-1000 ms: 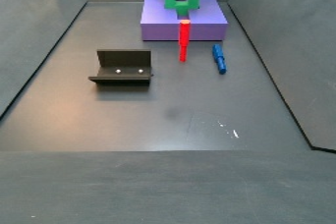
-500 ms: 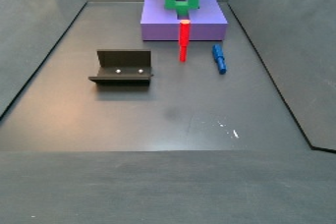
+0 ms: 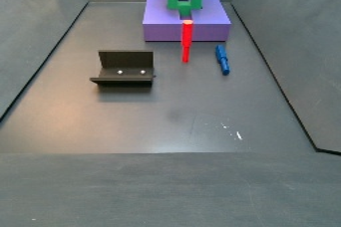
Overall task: Pick up the brown object. Move up. Move to above the board. Insert the brown object.
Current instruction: Insert the brown object.
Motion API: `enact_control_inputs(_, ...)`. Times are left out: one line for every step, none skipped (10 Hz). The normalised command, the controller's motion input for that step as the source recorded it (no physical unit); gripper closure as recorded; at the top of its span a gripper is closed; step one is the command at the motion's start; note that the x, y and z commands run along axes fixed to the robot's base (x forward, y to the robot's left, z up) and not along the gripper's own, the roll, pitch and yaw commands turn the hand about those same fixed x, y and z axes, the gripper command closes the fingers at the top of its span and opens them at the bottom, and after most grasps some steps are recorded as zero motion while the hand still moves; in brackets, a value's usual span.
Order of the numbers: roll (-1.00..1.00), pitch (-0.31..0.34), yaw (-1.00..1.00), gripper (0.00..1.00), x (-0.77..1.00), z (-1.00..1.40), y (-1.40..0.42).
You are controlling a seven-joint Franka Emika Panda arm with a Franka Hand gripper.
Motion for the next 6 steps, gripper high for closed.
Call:
enact_control_inputs(-0.17,0.130,-0.83,1.00,0.15,-0.15,0.00)
enact_control_inputs(-0.15,0.131,-0.85,1.00,0.12,-0.19,0.00)
enact_control_inputs(-0.14,0.121,-0.88,1.00,0.10,-0.19,0.00)
enact_control_inputs(-0.08,0.004,-0.65,1.00,0.10,-0.10,0.00)
enact_control_inputs(0.00,0.000,-0.01,1.00,0.04,0.00,0.00)
enact_control_inputs(0.00,0.000,-0.01,1.00,0.05,-0.02,0.00)
